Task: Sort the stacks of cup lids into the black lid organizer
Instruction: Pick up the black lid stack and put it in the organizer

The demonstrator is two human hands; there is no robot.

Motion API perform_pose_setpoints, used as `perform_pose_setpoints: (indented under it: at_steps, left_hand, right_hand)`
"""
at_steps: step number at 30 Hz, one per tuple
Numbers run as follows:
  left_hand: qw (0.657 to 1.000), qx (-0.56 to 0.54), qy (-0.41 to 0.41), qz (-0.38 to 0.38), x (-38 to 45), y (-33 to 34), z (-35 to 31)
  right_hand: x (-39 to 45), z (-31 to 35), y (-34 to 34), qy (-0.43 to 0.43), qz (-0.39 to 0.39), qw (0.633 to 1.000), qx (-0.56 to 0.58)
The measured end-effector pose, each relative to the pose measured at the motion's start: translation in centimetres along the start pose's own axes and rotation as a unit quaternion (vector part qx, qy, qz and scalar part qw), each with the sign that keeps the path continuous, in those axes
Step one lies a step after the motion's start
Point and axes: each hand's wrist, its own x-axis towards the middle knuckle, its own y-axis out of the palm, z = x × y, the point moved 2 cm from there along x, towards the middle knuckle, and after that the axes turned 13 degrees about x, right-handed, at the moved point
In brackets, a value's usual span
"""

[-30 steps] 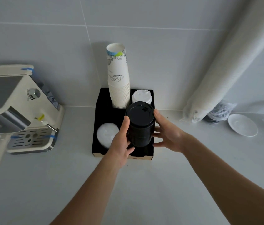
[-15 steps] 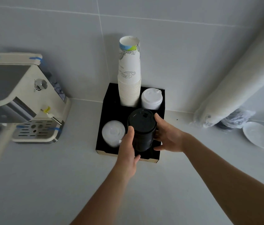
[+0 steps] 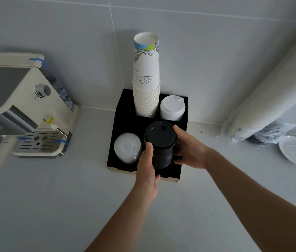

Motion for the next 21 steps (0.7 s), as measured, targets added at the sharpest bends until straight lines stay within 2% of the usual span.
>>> perform_pose_setpoints:
  at_steps: [8, 16, 21]
  left_hand:
    - [1.0, 0.002, -0.016, 0.017, 0.8, -0.5, 0.4]
    - [0.997, 0.069, -0.021, 0.021, 1.3, -1.8, 0.2]
    - [0.986, 0.161, 0.049, 0.007, 1.7, -3.4, -1.8]
  right_hand:
    - [0.7, -1.6, 0.9, -0.008, -0.028, 1.0, 0.007]
    - [0.8, -1.9, 0.4, -0.046, -0.059, 0.997, 0.006]
    - [0.1, -2.3, 0.0, -0.118, -0.108, 0.986, -0.041]
